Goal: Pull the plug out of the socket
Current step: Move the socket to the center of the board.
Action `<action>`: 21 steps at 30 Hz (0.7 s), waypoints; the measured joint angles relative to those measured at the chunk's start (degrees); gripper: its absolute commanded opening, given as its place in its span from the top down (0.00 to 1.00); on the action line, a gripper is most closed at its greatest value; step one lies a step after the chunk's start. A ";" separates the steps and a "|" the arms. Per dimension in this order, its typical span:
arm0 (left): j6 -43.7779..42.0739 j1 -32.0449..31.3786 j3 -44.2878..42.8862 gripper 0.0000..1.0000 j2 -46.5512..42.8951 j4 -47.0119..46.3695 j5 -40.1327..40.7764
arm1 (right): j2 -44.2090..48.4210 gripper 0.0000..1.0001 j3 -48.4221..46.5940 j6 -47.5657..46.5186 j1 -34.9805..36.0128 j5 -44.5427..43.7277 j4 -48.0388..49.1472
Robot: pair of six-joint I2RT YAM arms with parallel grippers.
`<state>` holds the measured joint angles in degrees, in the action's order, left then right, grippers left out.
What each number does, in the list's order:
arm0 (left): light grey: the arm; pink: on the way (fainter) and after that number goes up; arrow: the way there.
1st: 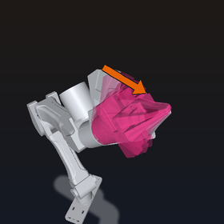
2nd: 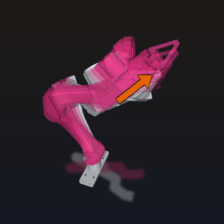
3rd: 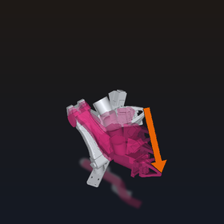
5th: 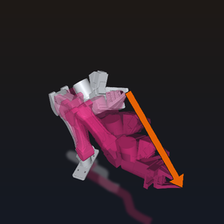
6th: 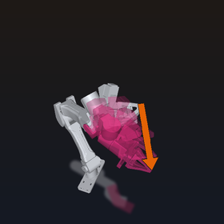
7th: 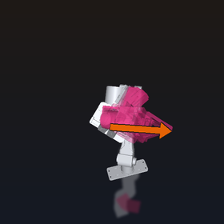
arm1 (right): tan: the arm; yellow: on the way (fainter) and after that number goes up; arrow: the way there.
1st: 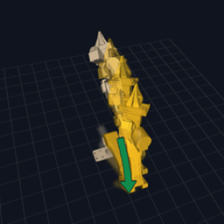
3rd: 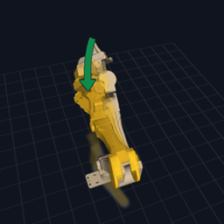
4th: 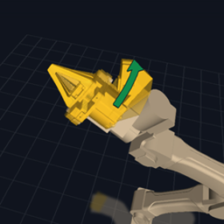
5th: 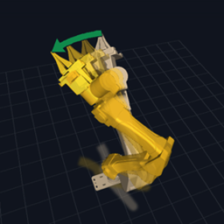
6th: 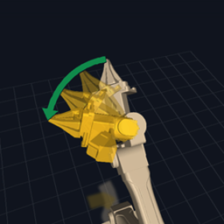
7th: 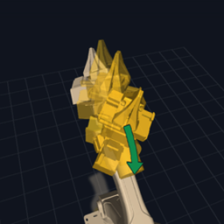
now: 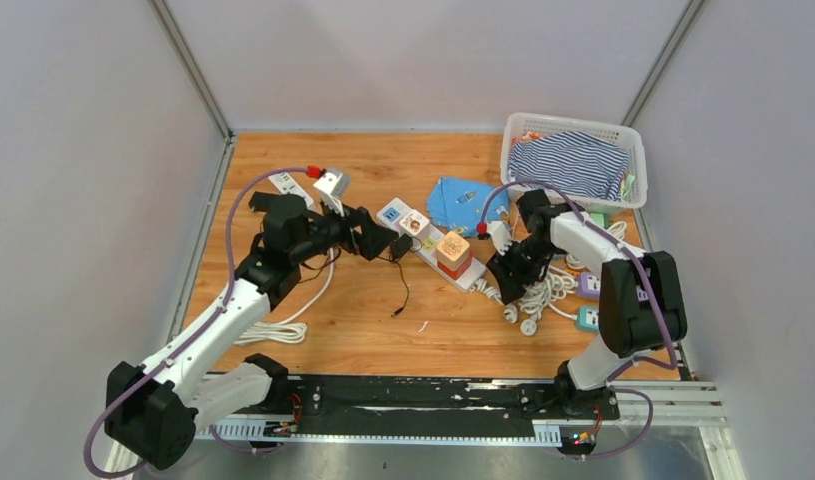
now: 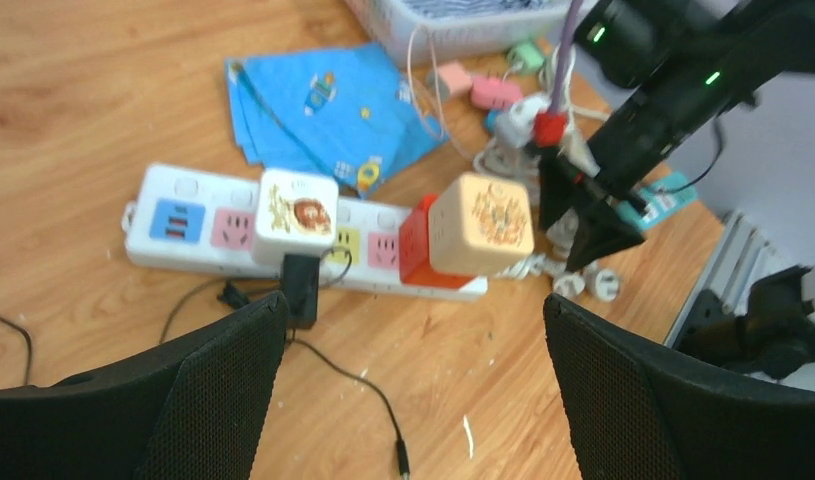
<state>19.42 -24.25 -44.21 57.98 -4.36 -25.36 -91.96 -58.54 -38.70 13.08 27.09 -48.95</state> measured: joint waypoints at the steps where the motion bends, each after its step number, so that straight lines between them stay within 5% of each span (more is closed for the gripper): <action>1: -0.57 -1.22 1.29 0.00 -0.09 0.02 1.51 | 0.81 0.32 0.00 0.00 -0.09 0.15 -0.17; 9: -5.05 -3.98 9.22 0.00 -0.98 1.03 8.55 | 9.27 0.30 -4.76 -0.87 -0.11 5.88 -3.23; 21: -3.69 -4.00 9.86 0.00 1.81 -1.57 7.54 | 15.76 0.19 -17.68 4.26 3.15 18.58 0.13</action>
<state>15.73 -28.25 -34.35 59.79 -5.93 -17.82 -76.20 -76.23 -34.44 16.23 45.67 -48.82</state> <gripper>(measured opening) 0.997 0.795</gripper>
